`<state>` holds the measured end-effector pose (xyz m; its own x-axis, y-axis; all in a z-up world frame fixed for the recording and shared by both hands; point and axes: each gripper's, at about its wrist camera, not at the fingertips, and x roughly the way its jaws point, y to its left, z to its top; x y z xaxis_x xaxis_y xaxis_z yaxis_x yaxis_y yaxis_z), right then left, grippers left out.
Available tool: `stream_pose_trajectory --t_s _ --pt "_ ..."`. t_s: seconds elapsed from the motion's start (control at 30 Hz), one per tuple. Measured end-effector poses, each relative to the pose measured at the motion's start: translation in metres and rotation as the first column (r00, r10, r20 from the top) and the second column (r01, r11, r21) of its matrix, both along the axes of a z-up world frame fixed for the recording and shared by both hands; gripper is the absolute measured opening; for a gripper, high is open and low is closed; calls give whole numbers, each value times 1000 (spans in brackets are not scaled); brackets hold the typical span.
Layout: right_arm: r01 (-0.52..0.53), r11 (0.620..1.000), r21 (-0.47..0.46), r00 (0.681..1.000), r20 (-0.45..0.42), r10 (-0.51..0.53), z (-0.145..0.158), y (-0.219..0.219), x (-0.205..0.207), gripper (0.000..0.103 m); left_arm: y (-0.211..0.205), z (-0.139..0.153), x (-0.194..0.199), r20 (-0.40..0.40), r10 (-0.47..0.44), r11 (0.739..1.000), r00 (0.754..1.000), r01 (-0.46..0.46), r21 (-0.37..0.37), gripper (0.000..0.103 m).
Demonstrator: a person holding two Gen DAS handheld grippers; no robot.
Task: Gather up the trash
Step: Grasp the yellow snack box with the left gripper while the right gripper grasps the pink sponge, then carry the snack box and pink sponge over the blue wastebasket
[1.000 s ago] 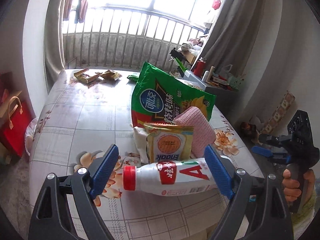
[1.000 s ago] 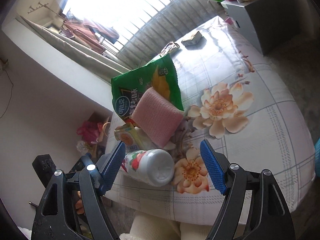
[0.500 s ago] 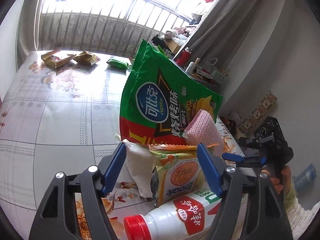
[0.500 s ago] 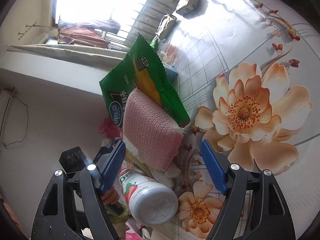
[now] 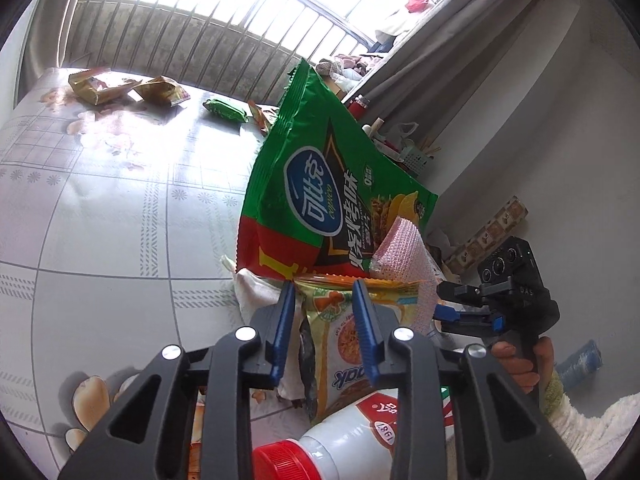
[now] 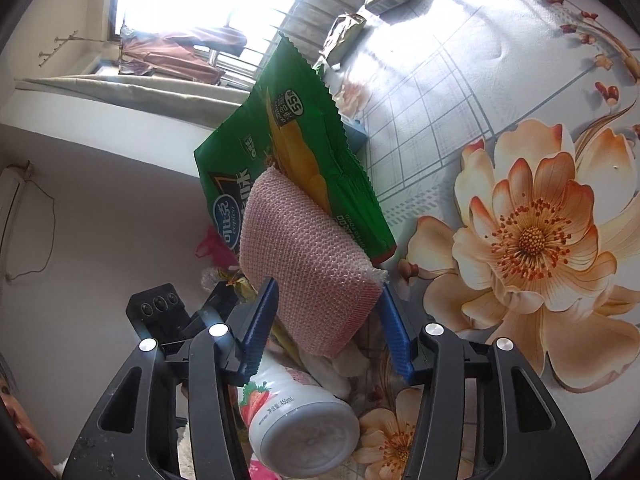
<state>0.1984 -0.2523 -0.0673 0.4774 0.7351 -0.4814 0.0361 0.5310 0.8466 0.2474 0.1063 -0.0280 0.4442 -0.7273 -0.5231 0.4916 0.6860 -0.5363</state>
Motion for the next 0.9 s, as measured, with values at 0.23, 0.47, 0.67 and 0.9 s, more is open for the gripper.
stream_pose_trajectory --t_s 0.23,0.47,0.67,0.9 --pt "19 999 -29 999 28 -18 7 1 -10 28 4 2 1 18 0 1000 1000 1 -21 17" --pt "41 998 -52 997 75 -37 17 -1 -16 23 11 5 -4 54 21 999 998 -18 -45 9" --pt "62 997 -54 991 122 -55 29 -5 -20 21 20 21 -9 100 55 995 994 -46 -91 7" --pt "86 996 -31 980 181 -79 46 -15 -28 21 26 49 -19 168 97 988 981 -75 -133 6"
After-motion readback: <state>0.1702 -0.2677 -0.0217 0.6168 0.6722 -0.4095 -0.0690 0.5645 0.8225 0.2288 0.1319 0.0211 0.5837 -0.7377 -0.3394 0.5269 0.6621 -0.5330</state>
